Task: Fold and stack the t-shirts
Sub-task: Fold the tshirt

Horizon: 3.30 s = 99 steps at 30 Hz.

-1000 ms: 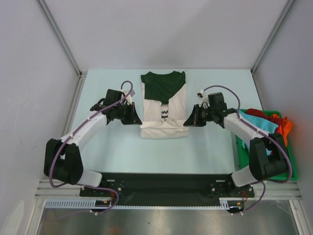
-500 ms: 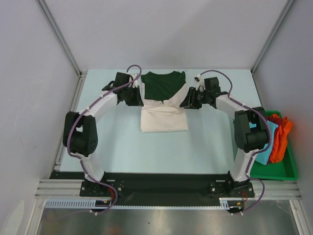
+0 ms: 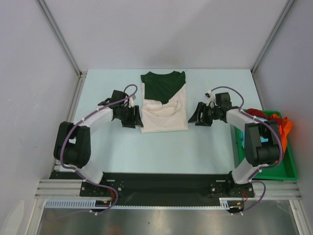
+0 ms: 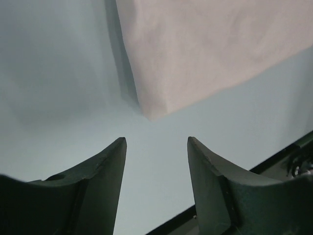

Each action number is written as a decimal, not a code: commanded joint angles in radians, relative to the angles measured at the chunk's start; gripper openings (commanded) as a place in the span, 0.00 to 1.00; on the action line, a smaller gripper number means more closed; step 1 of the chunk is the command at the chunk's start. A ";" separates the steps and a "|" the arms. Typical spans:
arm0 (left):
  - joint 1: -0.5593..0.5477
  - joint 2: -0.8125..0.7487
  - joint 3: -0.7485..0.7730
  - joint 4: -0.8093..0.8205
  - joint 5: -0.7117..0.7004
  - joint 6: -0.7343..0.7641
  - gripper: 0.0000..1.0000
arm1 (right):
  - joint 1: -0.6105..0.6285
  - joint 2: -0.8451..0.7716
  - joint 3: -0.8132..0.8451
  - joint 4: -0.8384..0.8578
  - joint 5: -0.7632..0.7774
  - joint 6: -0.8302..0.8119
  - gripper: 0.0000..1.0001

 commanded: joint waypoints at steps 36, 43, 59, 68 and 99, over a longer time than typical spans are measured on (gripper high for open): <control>0.027 0.232 0.044 0.070 0.225 -0.065 0.25 | 0.050 0.226 -0.008 0.204 -0.068 0.138 0.35; 0.031 0.191 0.062 0.078 0.253 -0.083 0.00 | 0.038 0.198 0.023 0.177 -0.109 0.140 0.00; 0.027 -0.131 0.070 -0.024 0.321 -0.030 0.00 | -0.013 -0.200 -0.052 -0.006 -0.208 0.132 0.00; 0.001 -0.287 0.022 -0.088 0.270 0.032 0.01 | -0.008 -0.332 -0.064 -0.116 -0.231 0.089 0.00; 0.028 0.224 0.462 0.042 0.131 0.104 0.01 | -0.013 0.150 0.338 0.137 -0.156 0.056 0.00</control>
